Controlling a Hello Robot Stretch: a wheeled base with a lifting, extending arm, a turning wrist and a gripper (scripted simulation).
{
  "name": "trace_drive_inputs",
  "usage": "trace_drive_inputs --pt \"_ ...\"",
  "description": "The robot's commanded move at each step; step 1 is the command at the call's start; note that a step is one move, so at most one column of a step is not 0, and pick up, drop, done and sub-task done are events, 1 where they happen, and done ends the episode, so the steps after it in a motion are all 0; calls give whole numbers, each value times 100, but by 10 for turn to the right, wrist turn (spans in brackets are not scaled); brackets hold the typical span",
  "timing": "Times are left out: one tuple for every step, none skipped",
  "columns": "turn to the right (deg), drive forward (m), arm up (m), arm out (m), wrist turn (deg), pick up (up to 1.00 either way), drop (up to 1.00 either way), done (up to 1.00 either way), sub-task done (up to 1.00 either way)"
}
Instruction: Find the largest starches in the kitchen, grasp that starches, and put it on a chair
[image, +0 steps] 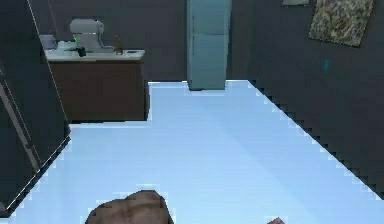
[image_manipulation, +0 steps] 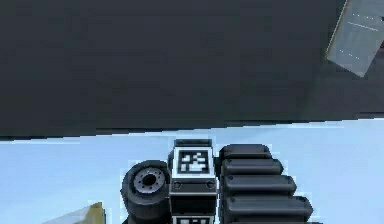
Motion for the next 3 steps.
trace_drive_inputs --pt "-450 0 0 0 0 0 0 0 0" --pt "-150 0 0 0 0 0 0 0 0" --pt "0 100 0 0 0 0 0 0 0"
